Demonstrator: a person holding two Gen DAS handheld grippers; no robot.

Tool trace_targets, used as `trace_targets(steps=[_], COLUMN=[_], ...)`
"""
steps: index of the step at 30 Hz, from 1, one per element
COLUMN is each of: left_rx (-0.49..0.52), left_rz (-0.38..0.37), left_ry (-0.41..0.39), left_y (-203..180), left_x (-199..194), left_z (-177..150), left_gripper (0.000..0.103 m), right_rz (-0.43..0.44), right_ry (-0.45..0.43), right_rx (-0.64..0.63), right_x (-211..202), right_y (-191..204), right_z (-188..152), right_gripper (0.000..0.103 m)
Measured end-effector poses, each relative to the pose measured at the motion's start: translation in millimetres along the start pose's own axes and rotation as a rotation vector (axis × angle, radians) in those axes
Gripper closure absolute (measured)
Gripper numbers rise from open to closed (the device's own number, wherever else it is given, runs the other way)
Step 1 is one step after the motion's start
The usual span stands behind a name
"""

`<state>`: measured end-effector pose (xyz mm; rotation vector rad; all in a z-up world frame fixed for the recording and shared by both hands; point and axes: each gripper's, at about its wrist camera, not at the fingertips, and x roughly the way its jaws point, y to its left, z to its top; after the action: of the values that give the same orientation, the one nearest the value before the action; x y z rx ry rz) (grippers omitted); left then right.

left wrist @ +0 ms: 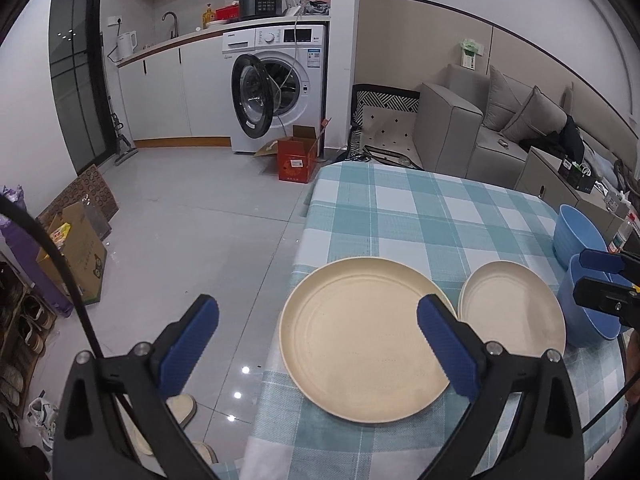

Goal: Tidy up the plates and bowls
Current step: 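Move both tools toward the remaining cream plates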

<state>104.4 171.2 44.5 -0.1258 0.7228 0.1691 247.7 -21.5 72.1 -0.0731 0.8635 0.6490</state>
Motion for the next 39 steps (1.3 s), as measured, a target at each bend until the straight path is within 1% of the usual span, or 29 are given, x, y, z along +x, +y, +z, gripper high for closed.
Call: trace_targets(steps=[3, 5, 9, 11, 18, 27, 33, 37, 39], left_rx=[-0.012, -0.012, -0.027, -0.032, -0.039, -0.065, -0.074, -0.071, -0.068], left_rz=[0.011, 0.022, 0.029, 0.034, 0.041, 0.058, 0.059, 0.059, 0.059], left_ry=[0.006, 0.005, 0.023, 0.032, 0.067, 0.110, 0.130, 0.150, 0.162], left_y=[6.4, 8.5, 13.9, 14.9, 17.9, 23.8, 27.1, 27.2, 26.4], left_x=[1.8, 4.5, 13.6, 18.8, 39.3, 66.3, 76.8, 84.3, 88.9], left_z=[-1.6, -2.8, -4.9, -6.4, -10.8, -17.2, -20.8, -25.8, -29.1], left_gripper=[0.003, 0.003, 0.003, 0.003, 0.003, 0.003, 0.003, 0.003, 0.003], right_rz=[0.008, 0.034, 0.033, 0.040, 0.074, 0.076, 0.079, 0.096, 0.091], right_ry=[0.021, 0.016, 0.027, 0.046, 0.094, 0.158, 0.193, 0.209, 0.226], right_rx=[0.010, 0.005, -0.018, -0.010, -0.015, 0.035, 0.023, 0.019, 0.031], right_x=[11.7, 18.3, 33.5, 43.2, 70.7, 108.6, 129.7, 143.6, 153.4], right_y=[0.1, -0.1, 0.5, -1.1, -0.3, -12.0, -11.9, -11.5, -14.0], right_z=[7.7, 13.2, 21.0, 23.6, 24.7, 26.6, 26.8, 25.7, 22.7], right_gripper=[0.000, 0.000, 0.000, 0.000, 0.000, 0.003, 0.004, 0.005, 0.009])
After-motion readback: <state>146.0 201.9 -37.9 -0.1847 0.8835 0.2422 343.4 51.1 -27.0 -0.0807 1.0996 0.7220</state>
